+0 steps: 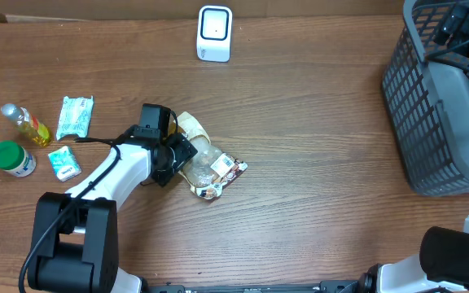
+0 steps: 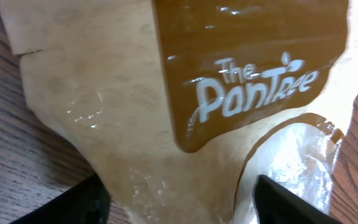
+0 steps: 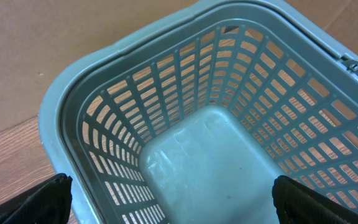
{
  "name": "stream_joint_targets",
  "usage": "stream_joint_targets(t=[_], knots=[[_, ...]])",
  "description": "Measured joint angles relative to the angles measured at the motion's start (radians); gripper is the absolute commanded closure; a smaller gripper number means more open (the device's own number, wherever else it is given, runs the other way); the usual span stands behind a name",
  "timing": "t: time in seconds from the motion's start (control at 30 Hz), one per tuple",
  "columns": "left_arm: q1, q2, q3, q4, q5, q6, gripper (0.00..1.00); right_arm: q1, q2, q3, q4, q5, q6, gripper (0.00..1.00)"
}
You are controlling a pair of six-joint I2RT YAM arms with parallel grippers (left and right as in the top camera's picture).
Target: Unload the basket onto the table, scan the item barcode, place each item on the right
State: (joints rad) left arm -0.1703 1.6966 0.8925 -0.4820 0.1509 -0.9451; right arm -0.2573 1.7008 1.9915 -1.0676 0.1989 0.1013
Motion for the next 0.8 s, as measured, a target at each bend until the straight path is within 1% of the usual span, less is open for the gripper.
stream_joint_targets(t=[0.07,0.23,0.33,0.4,0.5,0.63,0.73,0.8], knots=[[0.000,-0.002,-0.006,0.003,-0.004,0.001,0.33,0.000,0.000,0.000,0.000,0.000,0.000,0.00],[0.000,-0.004,-0.010,0.005,-0.006,0.001,0.33,0.000,0.000,0.000,0.000,0.000,0.000,0.00],[0.000,-0.004,-0.010,0.006,-0.005,0.001,0.30,0.000,0.000,0.000,0.000,0.000,0.000,0.00],[0.000,-0.005,-0.009,0.004,-0.003,0.013,0.30,0.000,0.000,0.000,0.000,0.000,0.000,0.00],[0.002,-0.002,0.004,-0.034,0.003,0.053,0.32,0.000,0.000,0.000,0.000,0.000,0.000,0.00],[0.010,0.014,0.045,-0.145,0.002,0.150,0.36,0.000,0.000,0.000,0.000,0.000,0.000,0.00],[0.011,0.026,0.090,-0.228,-0.032,0.224,0.39,0.000,0.000,0.000,0.000,0.000,0.000,0.00],[0.011,0.027,0.113,-0.257,-0.061,0.271,0.39,0.000,0.000,0.000,0.000,0.000,0.000,0.00]])
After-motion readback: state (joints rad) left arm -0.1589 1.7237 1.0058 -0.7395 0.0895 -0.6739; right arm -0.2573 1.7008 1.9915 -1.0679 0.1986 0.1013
